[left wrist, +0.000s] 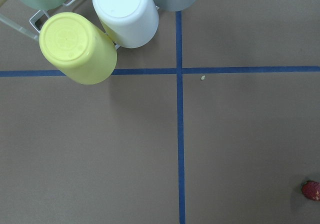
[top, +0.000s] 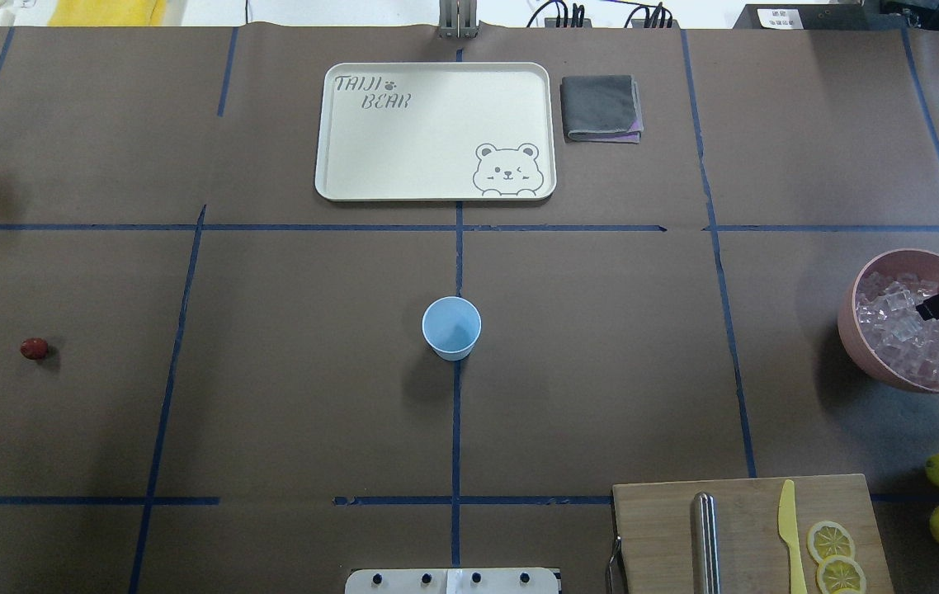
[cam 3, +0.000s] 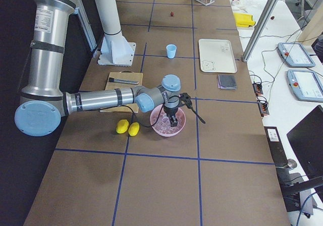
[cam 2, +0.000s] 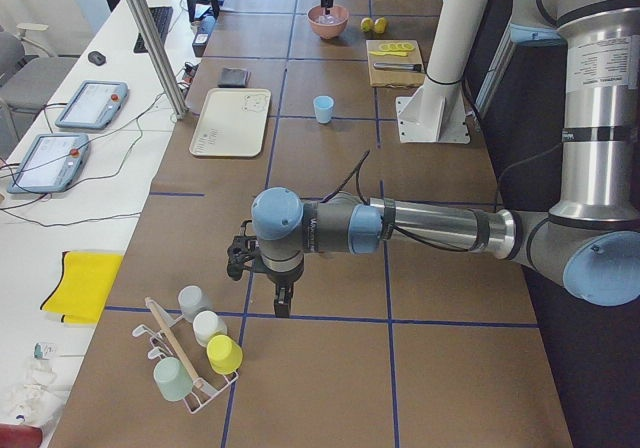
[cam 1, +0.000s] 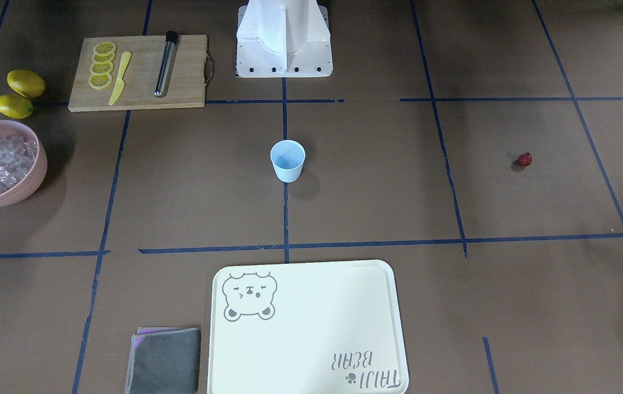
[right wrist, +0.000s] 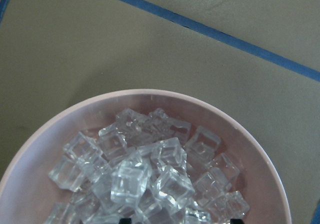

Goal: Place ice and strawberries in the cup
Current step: 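Lower the right gripper into the pink bowl and grasp an ice cube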

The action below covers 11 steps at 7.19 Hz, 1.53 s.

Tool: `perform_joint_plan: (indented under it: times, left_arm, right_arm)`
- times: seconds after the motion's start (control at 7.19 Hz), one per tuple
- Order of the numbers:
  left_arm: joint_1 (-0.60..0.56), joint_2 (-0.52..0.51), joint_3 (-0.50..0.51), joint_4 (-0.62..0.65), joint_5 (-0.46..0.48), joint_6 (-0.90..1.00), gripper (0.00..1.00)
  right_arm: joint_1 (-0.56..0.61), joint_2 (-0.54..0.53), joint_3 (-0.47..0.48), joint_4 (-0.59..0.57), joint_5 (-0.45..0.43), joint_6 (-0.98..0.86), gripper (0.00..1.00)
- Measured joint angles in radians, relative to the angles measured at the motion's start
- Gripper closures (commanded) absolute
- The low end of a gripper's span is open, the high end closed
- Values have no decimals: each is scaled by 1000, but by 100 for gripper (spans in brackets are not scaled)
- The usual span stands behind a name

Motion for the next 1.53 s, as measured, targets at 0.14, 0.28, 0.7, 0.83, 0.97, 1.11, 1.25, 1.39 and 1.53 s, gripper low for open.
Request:
perform_joint_plan:
  times: [0.14,0.28,0.7,0.83,0.97,1.11,1.25,1.39,1.53]
  left_arm:
    - [0,0,-3,0,0,0,0]
    - [0,0,-7,1,0,0,0]
    - [0,0,-14,1,0,0,0]
    - [0,0,-15,1,0,0,0]
    - [0,0,-15,2,0,0,0]
    - [0,0,-15,3,0,0,0]
    - [0,0,-15,3,0,0,0]
    - [0,5,-17,3,0,0,0]
    - [0,17,-24,1,0,0,0]
  right_arm:
    - [1,6,-10,0,0,-2,28]
    - [1,4,-14,1,0,-6,31]
    - [2,-5,-21,2,0,-14,34]
    - [2,-5,-24,2,0,-15,34]
    - [2,-3,-31,2,0,-15,36]
    - [2,0,-39,2,1,-15,40]
    - [2,2,-43,2,1,-15,51]
    - [2,3,-44,2,1,-15,64]
    - [2,4,-44,2,1,-14,76]
